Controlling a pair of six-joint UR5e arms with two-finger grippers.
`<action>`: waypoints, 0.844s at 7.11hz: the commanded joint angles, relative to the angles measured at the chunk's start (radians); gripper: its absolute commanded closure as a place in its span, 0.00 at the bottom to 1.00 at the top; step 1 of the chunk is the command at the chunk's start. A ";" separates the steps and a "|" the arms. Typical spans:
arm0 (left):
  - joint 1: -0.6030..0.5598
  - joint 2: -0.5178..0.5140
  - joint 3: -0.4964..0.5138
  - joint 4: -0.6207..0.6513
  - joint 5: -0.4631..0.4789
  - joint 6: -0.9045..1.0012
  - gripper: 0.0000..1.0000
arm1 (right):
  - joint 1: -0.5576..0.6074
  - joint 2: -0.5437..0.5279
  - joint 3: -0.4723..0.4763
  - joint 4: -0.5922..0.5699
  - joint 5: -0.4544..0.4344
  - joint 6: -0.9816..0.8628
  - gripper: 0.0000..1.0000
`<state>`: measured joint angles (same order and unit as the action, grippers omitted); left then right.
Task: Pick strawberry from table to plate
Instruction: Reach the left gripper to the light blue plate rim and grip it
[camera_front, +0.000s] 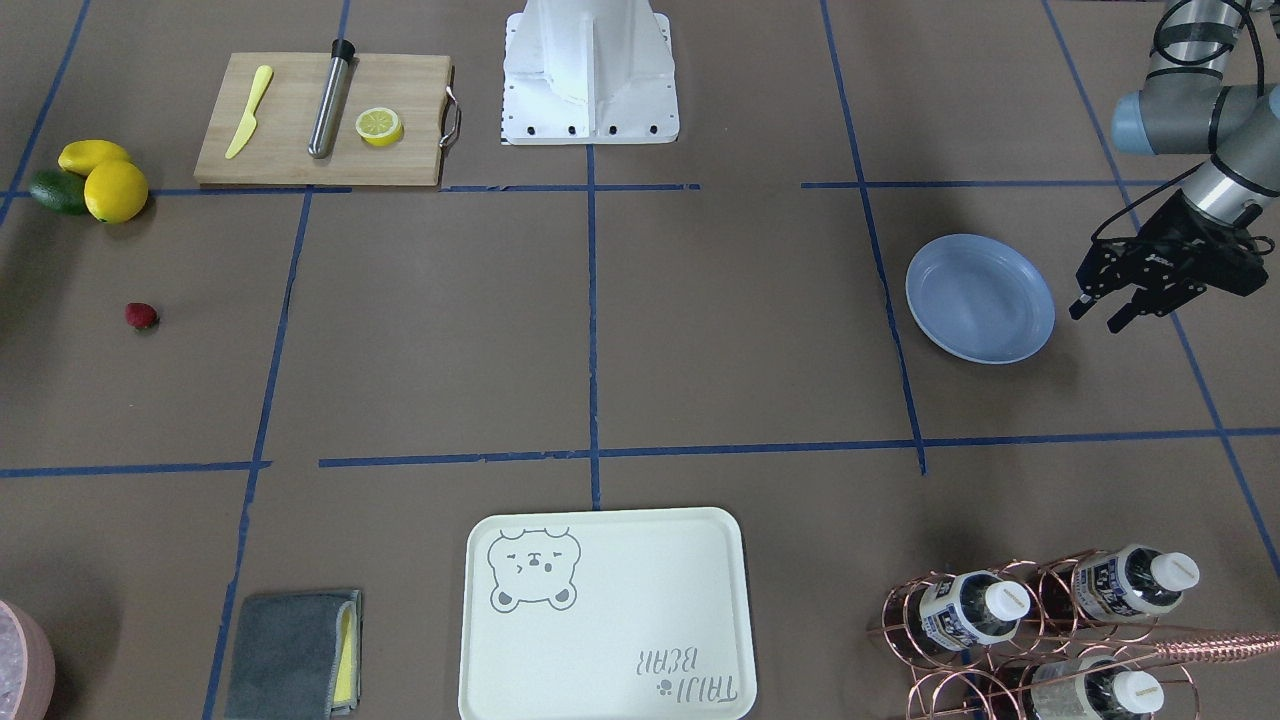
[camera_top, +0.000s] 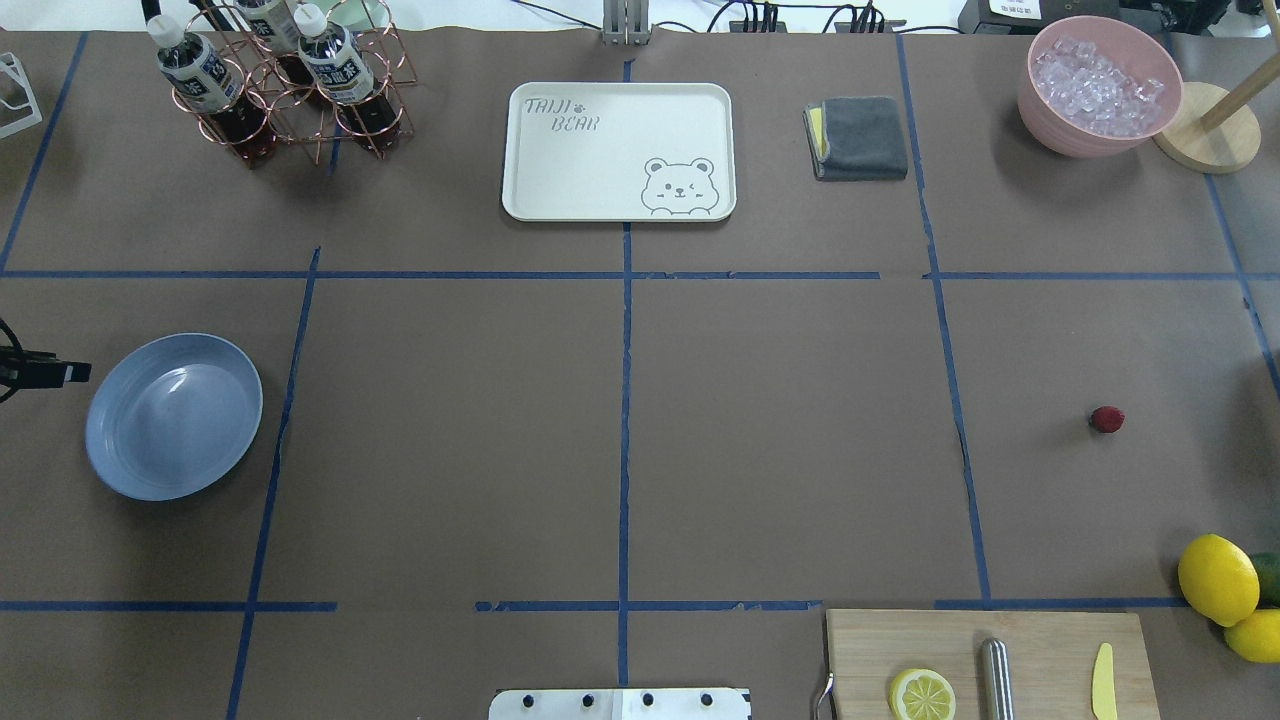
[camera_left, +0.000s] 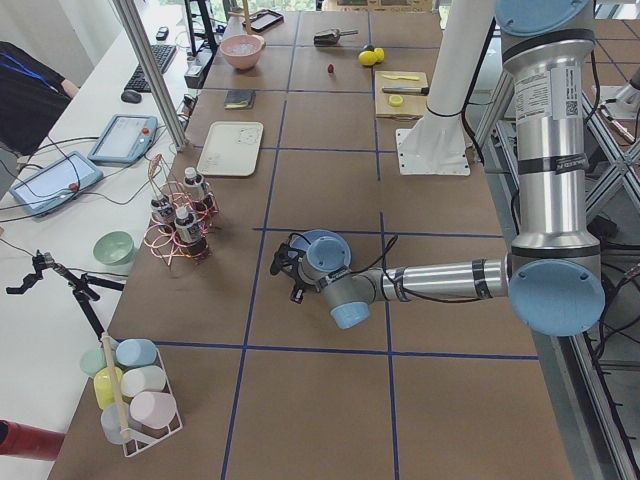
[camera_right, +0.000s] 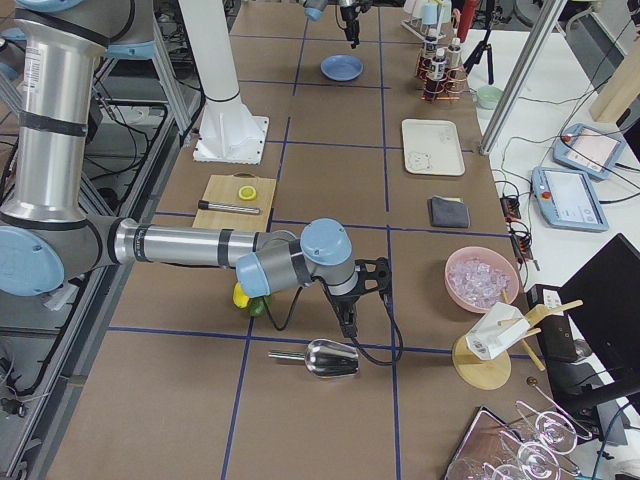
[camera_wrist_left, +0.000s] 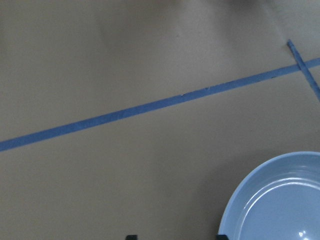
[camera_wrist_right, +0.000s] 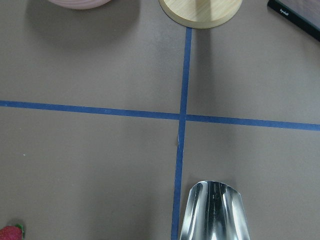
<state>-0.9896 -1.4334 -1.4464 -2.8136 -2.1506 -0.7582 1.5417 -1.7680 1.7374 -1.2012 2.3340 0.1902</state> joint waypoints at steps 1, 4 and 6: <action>0.061 0.005 0.012 -0.055 0.008 -0.075 0.40 | 0.000 -0.004 0.001 0.000 0.001 0.000 0.00; 0.080 0.005 0.015 -0.055 0.008 -0.075 0.65 | 0.002 -0.007 0.001 0.000 0.001 -0.002 0.00; 0.081 0.005 0.009 -0.058 0.006 -0.075 1.00 | 0.000 -0.007 0.001 0.000 0.001 0.000 0.00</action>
<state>-0.9094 -1.4281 -1.4326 -2.8695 -2.1432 -0.8346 1.5428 -1.7746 1.7380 -1.2011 2.3347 0.1892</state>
